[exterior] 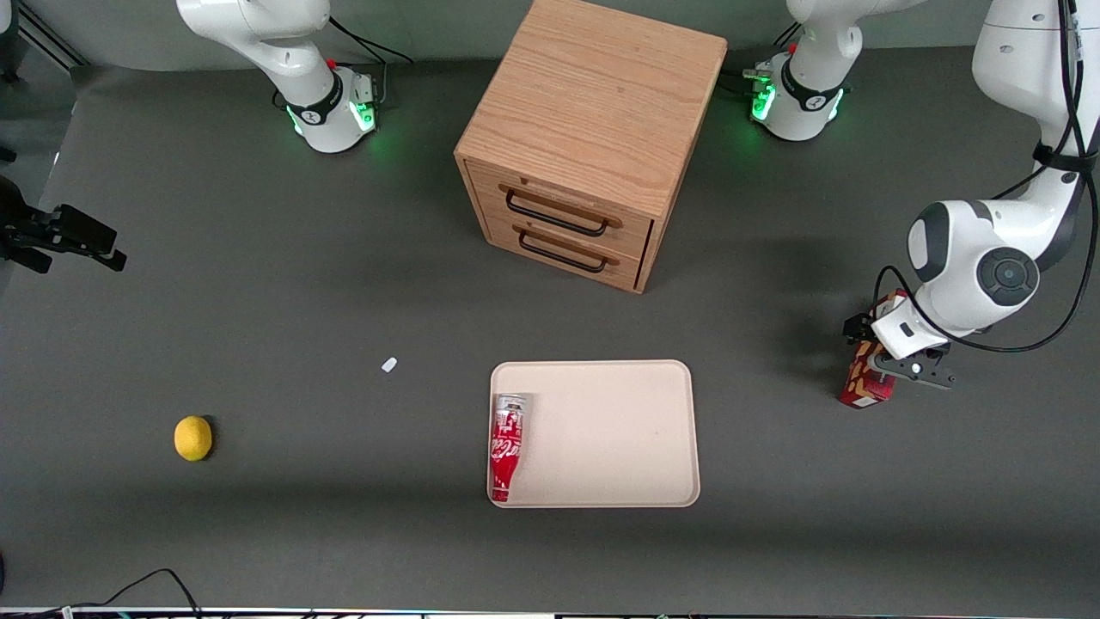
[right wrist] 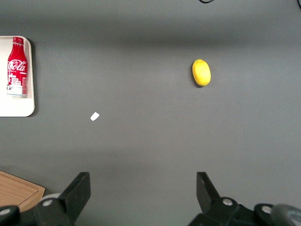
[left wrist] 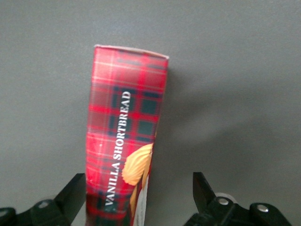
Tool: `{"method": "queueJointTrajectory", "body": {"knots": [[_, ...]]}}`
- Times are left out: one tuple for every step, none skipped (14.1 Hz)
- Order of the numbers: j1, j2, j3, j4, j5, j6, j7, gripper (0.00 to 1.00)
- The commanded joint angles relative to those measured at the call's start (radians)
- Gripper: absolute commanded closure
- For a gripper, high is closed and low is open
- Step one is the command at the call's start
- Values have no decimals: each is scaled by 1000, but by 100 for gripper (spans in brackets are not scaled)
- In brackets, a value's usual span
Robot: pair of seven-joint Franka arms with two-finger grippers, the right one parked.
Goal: Place red cookie box on tray
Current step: 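Close the left gripper on the cookie box's end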
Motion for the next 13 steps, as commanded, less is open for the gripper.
{"method": "queueJointTrajectory", "body": {"knots": [[-9,10,27,-4,14,28,19,9],[-9,11,27,-2,14,28,19,16],[-10,13,27,-1,14,28,19,24],[-10,14,27,1,14,29,19,28],[-10,16,27,1,12,29,18,31],[-12,16,27,1,12,29,18,36],[-12,16,27,1,12,28,18,45],[-13,16,27,1,12,29,18,62],[-13,16,27,1,12,28,18,83],[-15,14,27,4,12,25,19,100],[-16,14,27,7,12,17,16,100],[-16,14,27,9,11,14,13,100],[-16,14,27,10,11,14,10,100]]}}
